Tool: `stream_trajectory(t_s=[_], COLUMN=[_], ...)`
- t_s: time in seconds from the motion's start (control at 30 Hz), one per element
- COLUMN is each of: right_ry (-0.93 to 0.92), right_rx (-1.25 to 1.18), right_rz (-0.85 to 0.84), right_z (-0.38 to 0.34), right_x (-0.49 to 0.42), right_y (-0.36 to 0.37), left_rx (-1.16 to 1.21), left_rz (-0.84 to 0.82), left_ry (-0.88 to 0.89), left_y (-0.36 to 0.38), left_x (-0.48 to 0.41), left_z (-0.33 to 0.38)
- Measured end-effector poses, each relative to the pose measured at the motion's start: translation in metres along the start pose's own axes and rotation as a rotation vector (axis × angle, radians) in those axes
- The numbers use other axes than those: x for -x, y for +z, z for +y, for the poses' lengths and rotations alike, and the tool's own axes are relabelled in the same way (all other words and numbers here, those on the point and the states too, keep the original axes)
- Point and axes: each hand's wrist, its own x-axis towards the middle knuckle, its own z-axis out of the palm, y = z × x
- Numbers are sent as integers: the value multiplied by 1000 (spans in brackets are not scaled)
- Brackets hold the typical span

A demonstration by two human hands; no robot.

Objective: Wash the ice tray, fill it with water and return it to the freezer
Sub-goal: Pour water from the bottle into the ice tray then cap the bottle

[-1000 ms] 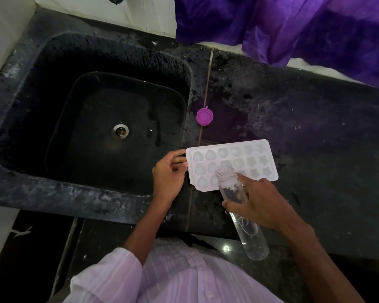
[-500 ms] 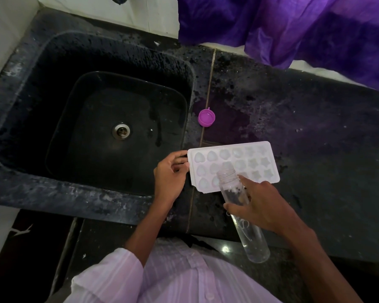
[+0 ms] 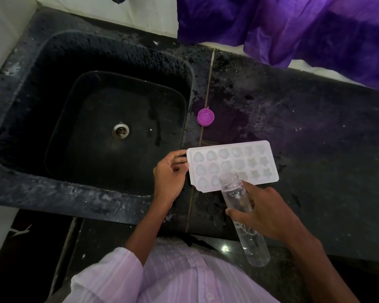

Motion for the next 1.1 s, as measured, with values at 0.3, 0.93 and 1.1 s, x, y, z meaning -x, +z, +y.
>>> stream_trajectory(t_s=[0.3,0.93,1.1], right_ry=[36,15,15], right_rx=[32,52,36], right_rz=[-27,-38,-44], right_z=[0,10,11], right_x=[4,5,4], right_y=[5,15,16], left_rx=[-6,-1,-6], left_rz=[-5,0,2], left_ry=[19,17,15], left_y=[-1,0,0], left_x=[2,4,5], left_z=[1,4,4])
